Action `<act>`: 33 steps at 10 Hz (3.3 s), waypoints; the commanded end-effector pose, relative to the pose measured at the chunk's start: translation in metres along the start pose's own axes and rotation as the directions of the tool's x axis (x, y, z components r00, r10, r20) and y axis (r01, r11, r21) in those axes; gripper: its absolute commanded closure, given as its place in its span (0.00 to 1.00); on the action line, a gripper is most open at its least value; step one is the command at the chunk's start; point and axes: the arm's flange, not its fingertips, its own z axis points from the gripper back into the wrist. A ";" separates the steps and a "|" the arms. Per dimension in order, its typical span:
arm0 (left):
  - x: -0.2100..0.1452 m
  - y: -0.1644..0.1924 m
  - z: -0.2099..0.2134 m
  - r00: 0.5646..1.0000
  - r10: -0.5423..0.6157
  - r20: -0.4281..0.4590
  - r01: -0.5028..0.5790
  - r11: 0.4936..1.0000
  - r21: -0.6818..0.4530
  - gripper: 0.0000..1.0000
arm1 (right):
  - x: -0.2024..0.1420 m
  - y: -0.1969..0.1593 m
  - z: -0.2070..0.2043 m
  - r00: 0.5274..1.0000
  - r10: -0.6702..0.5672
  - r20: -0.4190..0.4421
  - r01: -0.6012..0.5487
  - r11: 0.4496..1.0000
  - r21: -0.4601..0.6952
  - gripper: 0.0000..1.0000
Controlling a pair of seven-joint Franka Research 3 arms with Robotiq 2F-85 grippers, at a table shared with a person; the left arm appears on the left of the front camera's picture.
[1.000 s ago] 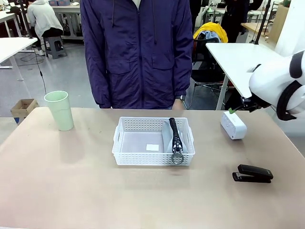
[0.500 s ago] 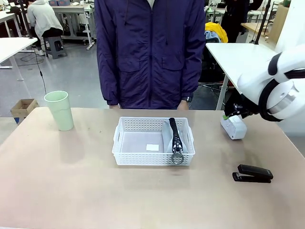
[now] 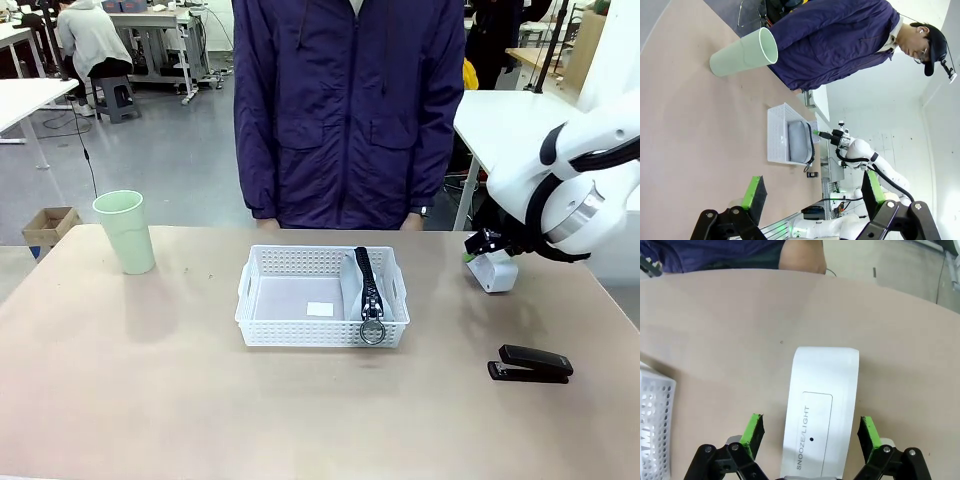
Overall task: Efficiently arrange items inside the basket to fit them all.
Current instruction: Pick up the Digital clock and place it inside the Organizing basket.
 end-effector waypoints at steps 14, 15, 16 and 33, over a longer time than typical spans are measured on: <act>0.001 -0.002 0.000 1.000 -0.021 0.010 0.022 0.999 -0.025 0.00 | 0.004 -0.010 -0.002 0.999 -0.050 -0.005 0.050 0.999 -0.012 1.00; 0.001 -0.002 0.000 1.000 -0.021 0.010 0.022 0.999 -0.025 0.00 | 0.006 -0.013 0.006 0.998 -0.061 0.001 0.061 0.998 -0.011 1.00; 0.001 -0.002 0.000 1.000 -0.021 0.010 0.022 0.999 -0.025 0.00 | 0.006 -0.016 0.024 0.996 -0.086 0.011 0.086 0.996 -0.021 1.00; 0.001 -0.002 0.000 1.000 -0.021 0.010 0.022 0.999 -0.025 0.00 | -0.052 0.224 0.229 0.690 0.719 0.079 -0.700 0.636 0.326 0.54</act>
